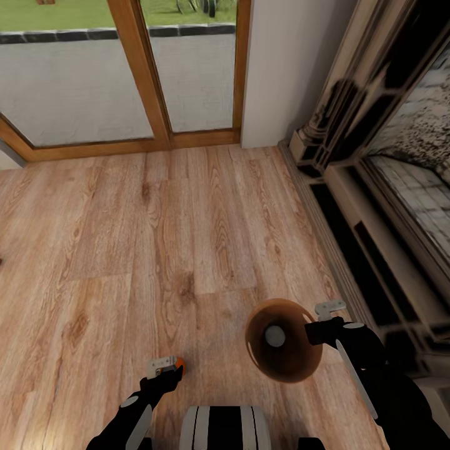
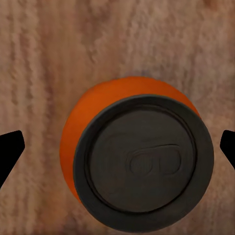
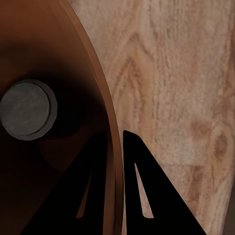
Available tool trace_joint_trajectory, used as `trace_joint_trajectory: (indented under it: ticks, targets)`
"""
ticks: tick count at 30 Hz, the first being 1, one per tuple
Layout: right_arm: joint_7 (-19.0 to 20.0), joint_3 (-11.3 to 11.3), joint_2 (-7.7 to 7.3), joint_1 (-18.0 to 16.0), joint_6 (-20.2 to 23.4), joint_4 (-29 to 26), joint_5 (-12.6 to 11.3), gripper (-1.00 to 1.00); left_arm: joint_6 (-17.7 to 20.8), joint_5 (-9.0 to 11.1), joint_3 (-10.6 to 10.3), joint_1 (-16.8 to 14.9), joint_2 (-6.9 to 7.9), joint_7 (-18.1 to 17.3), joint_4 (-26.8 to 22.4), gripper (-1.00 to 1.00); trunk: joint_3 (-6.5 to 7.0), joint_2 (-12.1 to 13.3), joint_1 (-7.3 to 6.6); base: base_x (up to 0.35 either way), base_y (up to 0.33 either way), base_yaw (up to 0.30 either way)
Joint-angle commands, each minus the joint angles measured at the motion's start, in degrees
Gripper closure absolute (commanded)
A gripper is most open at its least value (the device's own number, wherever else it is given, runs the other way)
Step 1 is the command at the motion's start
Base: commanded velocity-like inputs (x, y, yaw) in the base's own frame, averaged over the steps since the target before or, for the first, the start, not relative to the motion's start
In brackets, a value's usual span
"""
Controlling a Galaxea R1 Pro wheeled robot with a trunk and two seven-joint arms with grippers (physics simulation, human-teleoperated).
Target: Put the three can of soda from the living room inside the tash can in the kitchen.
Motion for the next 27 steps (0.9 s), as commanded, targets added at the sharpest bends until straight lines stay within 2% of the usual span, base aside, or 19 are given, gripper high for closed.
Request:
trace_joint_trajectory:
  ticks: [1,4,7,20,21,27]
  targets:
    - [0.3,0.0,0.01,0.0,0.0,0.0,-0.8,1.00,0.0,0.0,0.0,0.0,0.00,0.0,0.0,-1.00,0.00,0.0,0.00,0.000,0.000,0.000]
    - [0.3,0.0,0.01,0.0,0.0,0.0,-0.8,1.00,0.0,0.0,0.0,0.0,0.00,0.0,0.0,-1.00,0.00,0.0,0.00,0.000,0.000,0.000]
    - [0.3,0.0,0.01,0.0,0.0,0.0,-0.8,1.00,0.0,0.0,0.0,0.0,0.00,0.0,0.0,-1.00,-0.54,-1.2,0.66,0.000,0.000,0.000]
    - [0.3,0.0,0.01,0.0,0.0,0.0,-0.8,1.00,0.0,0.0,0.0,0.0,0.00,0.0,-0.1,-1.00,-0.54,-1.2,0.66,0.000,0.000,0.000]
    - [0.3,0.0,0.01,0.0,0.0,0.0,-0.8,1.00,0.0,0.0,0.0,0.0,0.00,0.0,-0.1,1.00,-0.54,-1.2,0.66,0.000,0.000,0.000]
    - [0.3,0.0,0.01,0.0,0.0,0.0,-0.8,1.00,0.0,0.0,0.0,0.0,0.00,0.0,0.0,1.00,-0.54,-1.2,0.66,0.000,0.000,0.000]
